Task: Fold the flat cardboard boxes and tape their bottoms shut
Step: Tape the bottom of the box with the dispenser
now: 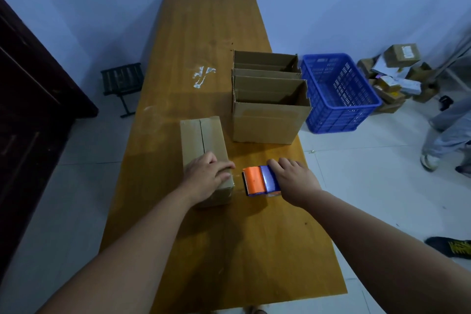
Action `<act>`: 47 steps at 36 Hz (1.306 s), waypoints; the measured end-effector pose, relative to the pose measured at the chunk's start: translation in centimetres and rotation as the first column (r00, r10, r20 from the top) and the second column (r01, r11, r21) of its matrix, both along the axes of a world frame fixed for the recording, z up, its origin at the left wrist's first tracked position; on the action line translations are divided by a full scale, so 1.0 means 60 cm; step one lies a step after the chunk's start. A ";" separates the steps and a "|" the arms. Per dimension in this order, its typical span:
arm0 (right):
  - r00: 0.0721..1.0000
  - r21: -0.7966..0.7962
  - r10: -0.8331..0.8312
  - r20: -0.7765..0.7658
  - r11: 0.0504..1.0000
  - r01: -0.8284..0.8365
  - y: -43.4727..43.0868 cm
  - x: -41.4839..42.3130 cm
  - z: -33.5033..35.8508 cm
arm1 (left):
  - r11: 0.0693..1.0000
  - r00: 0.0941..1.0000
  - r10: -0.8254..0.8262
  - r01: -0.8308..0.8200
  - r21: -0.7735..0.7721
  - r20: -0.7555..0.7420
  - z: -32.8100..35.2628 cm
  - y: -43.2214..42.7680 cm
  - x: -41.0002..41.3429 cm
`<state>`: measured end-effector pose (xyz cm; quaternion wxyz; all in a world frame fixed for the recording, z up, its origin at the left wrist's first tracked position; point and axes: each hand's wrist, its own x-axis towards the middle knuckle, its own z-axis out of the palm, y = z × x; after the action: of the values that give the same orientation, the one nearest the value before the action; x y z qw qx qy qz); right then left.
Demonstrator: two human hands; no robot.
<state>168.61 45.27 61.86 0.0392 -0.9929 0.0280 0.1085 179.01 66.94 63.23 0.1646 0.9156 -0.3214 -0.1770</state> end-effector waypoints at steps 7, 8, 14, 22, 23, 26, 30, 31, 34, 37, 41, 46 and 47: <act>0.986 0.338 -0.165 -0.015 0.927 0.161 -0.045 -0.030 0.042 | 1.000 1.000 -0.011 0.011 0.012 0.001 0.006 0.000 -0.003; 0.989 0.299 -0.146 -0.002 0.944 0.140 -0.046 -0.031 0.044 | 1.000 1.000 -0.013 0.013 0.013 0.000 0.006 0.000 -0.003; 0.996 -0.003 -0.017 0.086 1.000 0.017 -0.027 -0.025 0.032 | 1.000 1.000 -0.013 0.013 0.024 -0.008 0.005 0.000 -0.004; 0.999 -0.201 -0.001 -0.033 0.980 -0.006 -0.011 -0.023 0.020 | 0.999 1.000 -0.004 0.004 0.034 0.007 0.004 -0.002 -0.004; 1.000 -0.203 0.008 -0.030 0.979 -0.014 -0.010 -0.022 0.022 | 0.999 1.000 0.000 0.000 0.034 0.008 0.004 -0.002 -0.004; 0.998 -0.207 0.043 -0.049 0.977 -0.053 -0.012 -0.020 0.028 | 0.999 1.000 0.011 -0.011 0.036 0.013 0.004 -0.004 -0.006; 0.994 -0.231 0.074 -0.080 0.969 -0.090 -0.013 -0.017 0.049 | 0.999 1.000 0.015 -0.016 0.045 0.016 0.004 -0.005 -0.007; 0.994 -0.221 0.065 -0.087 0.972 -0.083 -0.012 -0.014 0.056 | 0.999 1.000 0.016 -0.017 0.048 0.015 0.004 -0.005 -0.007; 0.993 -0.178 0.017 -0.113 0.983 -0.037 -0.004 0.001 0.077 | 0.998 1.000 0.019 -0.020 0.053 0.011 0.003 -0.006 -0.007; 0.981 -0.187 0.005 -0.194 0.981 -0.042 0.008 0.022 0.093 | 0.999 1.000 0.019 -0.019 0.043 -0.009 0.003 -0.006 -0.007; 0.945 -0.121 0.018 -0.325 0.991 -0.061 0.029 0.045 0.105 | 0.999 0.999 0.024 -0.023 0.036 -0.032 0.008 -0.008 -0.009; 0.889 -0.092 0.018 -0.457 0.994 -0.067 0.042 0.080 0.110 | 0.999 0.996 0.047 -0.046 0.020 -0.071 0.013 -0.008 -0.008; 0.866 -0.081 0.025 -0.499 0.994 -0.076 0.045 0.086 0.110 | 0.999 0.996 0.048 -0.046 0.023 -0.078 0.014 -0.008 -0.009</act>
<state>173.76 48.00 68.49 -0.0208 -0.9326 0.0164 0.3600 178.44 66.44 64.05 0.1714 0.9170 -0.2910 -0.2123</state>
